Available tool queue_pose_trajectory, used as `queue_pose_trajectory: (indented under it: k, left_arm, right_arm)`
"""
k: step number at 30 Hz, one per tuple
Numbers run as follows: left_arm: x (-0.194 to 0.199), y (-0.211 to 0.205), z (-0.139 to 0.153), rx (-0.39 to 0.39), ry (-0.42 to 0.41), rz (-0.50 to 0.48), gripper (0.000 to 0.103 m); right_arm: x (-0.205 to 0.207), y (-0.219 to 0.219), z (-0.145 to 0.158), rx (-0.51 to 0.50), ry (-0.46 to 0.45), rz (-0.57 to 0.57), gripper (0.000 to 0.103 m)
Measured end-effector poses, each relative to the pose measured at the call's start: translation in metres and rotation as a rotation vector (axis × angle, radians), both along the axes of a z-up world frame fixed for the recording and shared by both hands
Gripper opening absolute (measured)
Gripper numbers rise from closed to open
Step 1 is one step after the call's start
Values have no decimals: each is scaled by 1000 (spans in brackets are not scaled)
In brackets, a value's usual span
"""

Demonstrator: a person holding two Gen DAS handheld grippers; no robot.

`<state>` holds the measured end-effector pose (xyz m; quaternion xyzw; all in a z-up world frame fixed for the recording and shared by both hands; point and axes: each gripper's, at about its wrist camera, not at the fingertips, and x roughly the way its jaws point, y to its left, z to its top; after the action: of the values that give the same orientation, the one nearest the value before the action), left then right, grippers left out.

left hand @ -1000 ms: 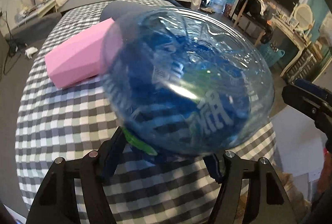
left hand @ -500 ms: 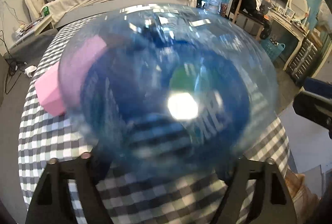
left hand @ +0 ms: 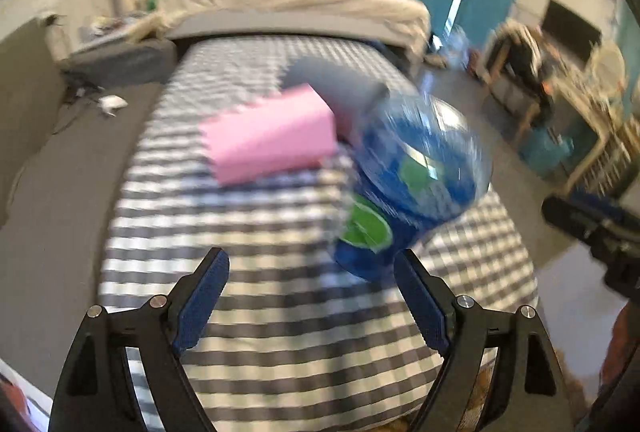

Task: Flip cup upside down
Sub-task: 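Lower the upright bottle onto the tablecloth with the left tool, then open the left tool and release the standing bottle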

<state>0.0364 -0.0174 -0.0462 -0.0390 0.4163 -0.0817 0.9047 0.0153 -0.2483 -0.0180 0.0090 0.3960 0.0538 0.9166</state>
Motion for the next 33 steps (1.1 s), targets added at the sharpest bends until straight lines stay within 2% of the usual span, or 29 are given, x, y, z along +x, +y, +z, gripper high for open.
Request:
queue_pose_trajectory:
  k: [4, 6, 8, 11, 13, 15, 19, 33]
  left_arm:
    - [-18, 17, 20, 5, -114, 81, 93]
    - [-21, 22, 30, 18, -179, 105, 93]
    - [-26, 29, 36, 38, -237, 130, 103]
    - [-32, 30, 43, 43, -302, 160, 103]
    - [-33, 32, 43, 43, -305, 174, 103]
    - [-33, 35, 39, 49, -290, 188, 103]
    - [-34, 39, 35, 45, -255, 201, 103]
    - [-41, 28, 37, 70, -275, 159, 103]
  right_arm:
    - [-9, 16, 4, -2, -91, 31, 83]
    - [-13, 24, 6, -25, -144, 46, 90]
    - [-18, 26, 10, -22, -194, 54, 91]
    - [-23, 26, 14, -25, -245, 47, 96]
    - [-22, 23, 13, -22, -244, 34, 102]
    - [-21, 19, 11, -18, -236, 16, 103]
    - [-21, 13, 10, 4, -229, -5, 103]
    - [-30, 19, 12, -18, -261, 4, 103]
